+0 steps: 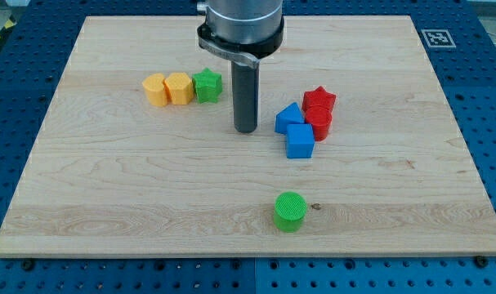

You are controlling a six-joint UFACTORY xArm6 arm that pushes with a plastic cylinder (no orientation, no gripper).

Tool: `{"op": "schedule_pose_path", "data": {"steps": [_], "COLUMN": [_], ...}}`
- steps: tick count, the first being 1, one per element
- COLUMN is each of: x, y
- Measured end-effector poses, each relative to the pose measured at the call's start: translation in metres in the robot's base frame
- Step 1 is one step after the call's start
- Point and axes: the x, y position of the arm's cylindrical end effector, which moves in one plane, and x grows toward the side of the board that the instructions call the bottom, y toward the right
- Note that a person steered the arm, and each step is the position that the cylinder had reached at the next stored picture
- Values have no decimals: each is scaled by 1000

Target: Move blue blocks to the left side of the red blocks

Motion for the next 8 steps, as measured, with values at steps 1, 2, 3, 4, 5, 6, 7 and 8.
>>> {"op": "schedule_pose_path", "data": {"steps": [1,2,3,4,5,6,7,8], "x": [-15,-26,-27,-7,35,63,69,69], "y": [0,0,0,0,4,22,42,82]}}
